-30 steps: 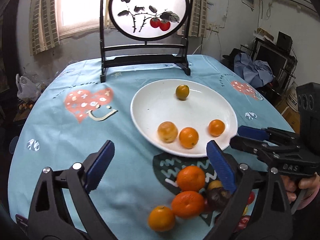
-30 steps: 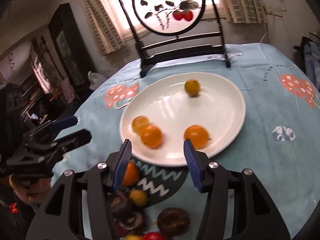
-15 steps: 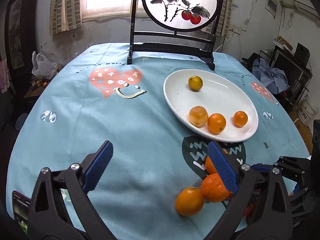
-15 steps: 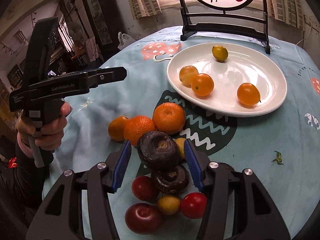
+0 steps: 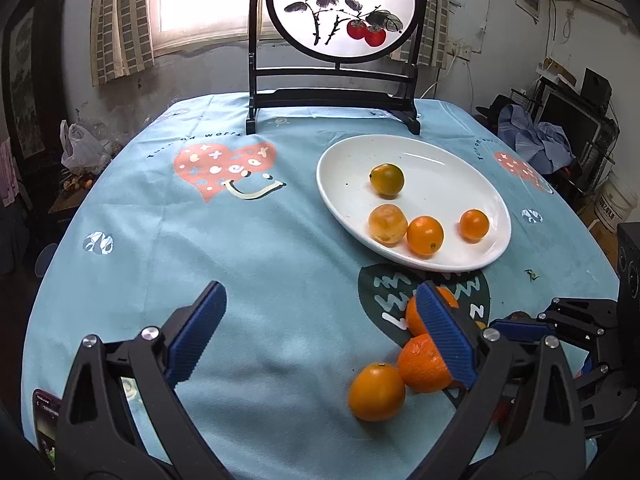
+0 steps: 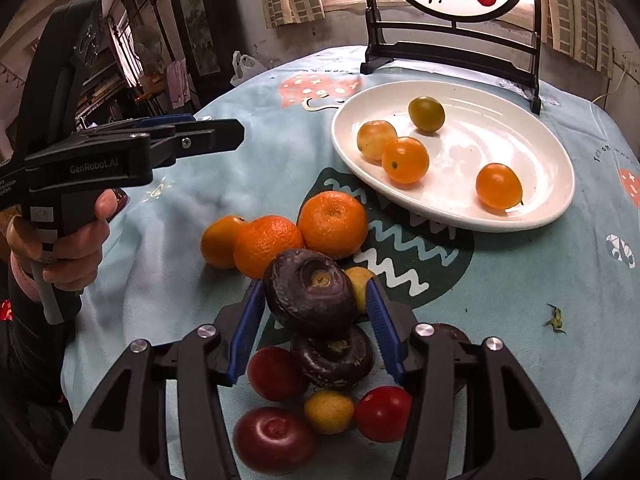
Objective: Organize fruits
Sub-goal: 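Grasp a dark brown dried persimmon with the right gripper while the left gripper grasps an orange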
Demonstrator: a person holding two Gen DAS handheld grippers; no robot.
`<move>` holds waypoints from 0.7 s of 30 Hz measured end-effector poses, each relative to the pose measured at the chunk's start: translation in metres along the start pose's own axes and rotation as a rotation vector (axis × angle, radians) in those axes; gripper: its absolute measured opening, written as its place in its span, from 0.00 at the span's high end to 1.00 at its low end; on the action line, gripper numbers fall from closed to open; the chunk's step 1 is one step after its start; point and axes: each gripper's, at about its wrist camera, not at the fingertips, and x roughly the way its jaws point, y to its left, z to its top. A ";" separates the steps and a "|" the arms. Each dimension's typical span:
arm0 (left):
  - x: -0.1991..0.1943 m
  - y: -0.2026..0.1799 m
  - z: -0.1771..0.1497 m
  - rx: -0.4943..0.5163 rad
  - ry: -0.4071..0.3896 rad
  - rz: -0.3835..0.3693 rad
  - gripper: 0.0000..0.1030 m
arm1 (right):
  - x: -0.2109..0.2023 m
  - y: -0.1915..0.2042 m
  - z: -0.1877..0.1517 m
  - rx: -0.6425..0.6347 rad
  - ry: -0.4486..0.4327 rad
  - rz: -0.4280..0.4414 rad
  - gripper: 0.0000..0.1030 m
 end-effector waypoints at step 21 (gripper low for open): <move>0.005 -0.041 -0.065 0.429 0.100 -0.168 0.35 | -0.021 -0.024 0.003 0.143 -0.071 0.028 0.57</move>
